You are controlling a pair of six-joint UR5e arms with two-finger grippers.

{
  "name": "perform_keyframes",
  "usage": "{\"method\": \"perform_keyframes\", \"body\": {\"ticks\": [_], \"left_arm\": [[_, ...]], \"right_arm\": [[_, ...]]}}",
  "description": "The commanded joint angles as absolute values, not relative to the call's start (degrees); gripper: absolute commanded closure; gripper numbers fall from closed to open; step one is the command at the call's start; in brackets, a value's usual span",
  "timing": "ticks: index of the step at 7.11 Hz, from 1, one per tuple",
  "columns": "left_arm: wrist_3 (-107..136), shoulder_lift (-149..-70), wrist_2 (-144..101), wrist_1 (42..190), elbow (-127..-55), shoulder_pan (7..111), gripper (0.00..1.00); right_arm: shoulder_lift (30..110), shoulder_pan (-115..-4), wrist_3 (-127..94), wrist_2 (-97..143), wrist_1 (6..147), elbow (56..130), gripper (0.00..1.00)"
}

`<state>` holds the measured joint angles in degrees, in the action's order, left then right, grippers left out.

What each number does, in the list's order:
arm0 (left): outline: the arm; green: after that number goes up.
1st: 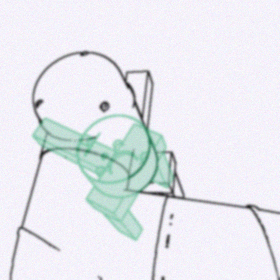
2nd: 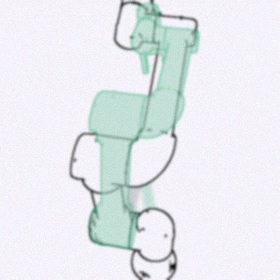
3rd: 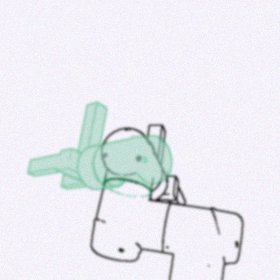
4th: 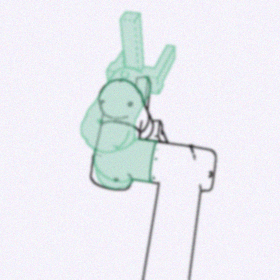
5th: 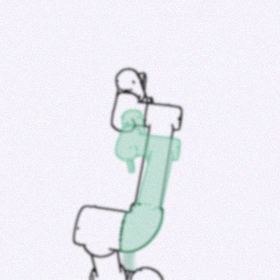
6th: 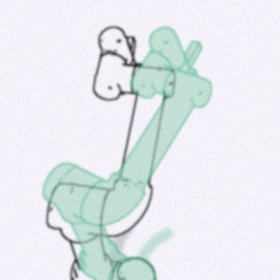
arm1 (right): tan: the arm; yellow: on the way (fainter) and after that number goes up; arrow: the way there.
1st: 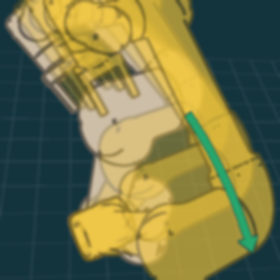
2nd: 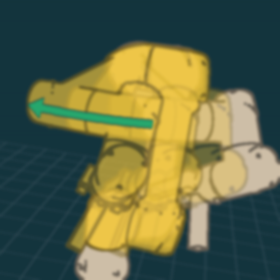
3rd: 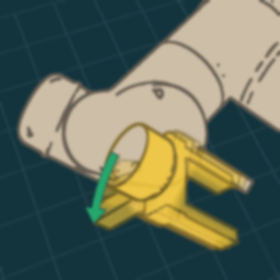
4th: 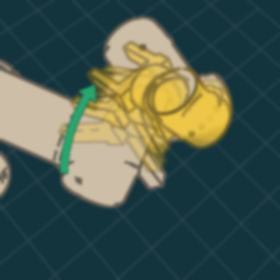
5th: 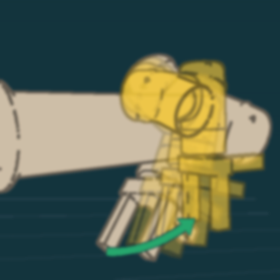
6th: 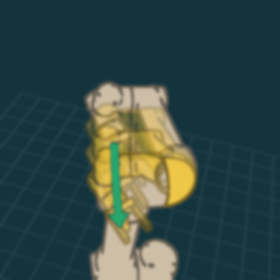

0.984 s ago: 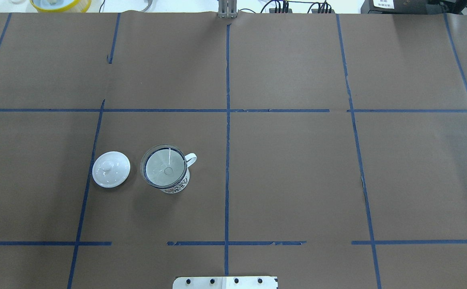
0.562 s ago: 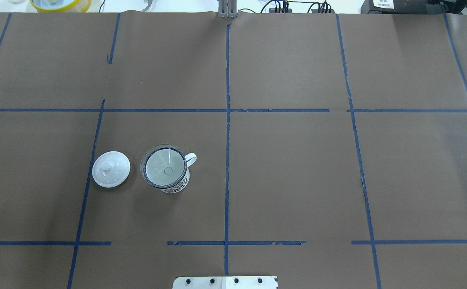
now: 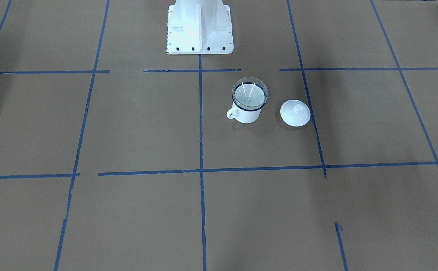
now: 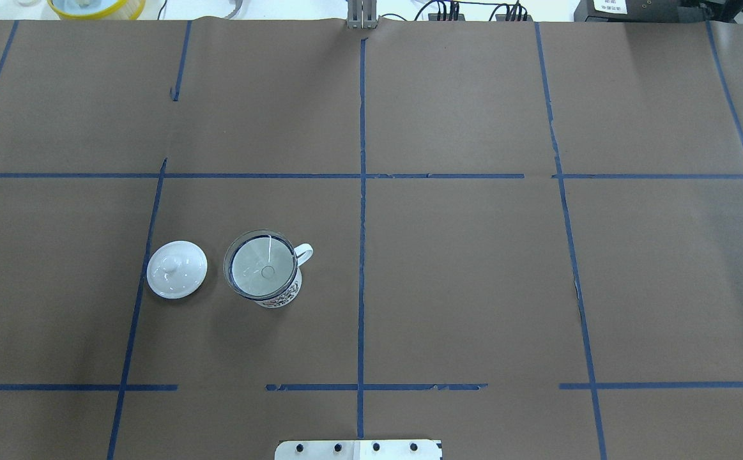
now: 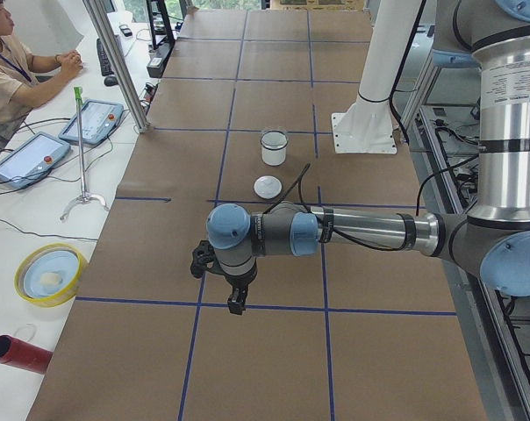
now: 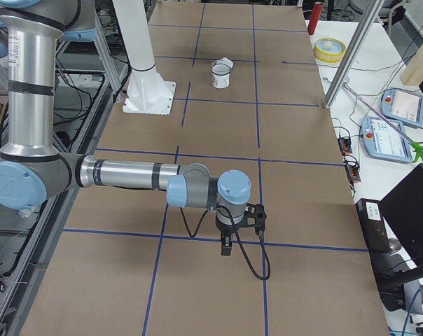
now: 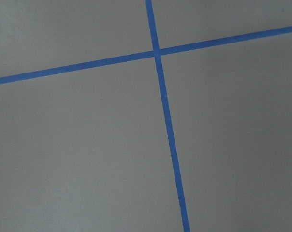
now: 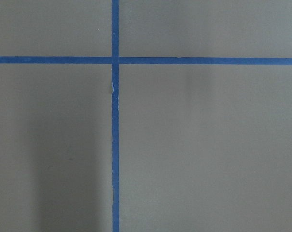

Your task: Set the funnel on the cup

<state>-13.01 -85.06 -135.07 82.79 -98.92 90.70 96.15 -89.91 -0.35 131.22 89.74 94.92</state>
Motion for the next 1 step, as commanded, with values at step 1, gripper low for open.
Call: {"method": "perform_keyframes", "body": {"ticks": [1], "left_arm": [[-12.92,-84.99,-135.00,82.79,-99.23,90.70,0.00]], "right_arm": [[96.15,-89.91,-0.35,131.22,89.74,94.92,0.00]]}}
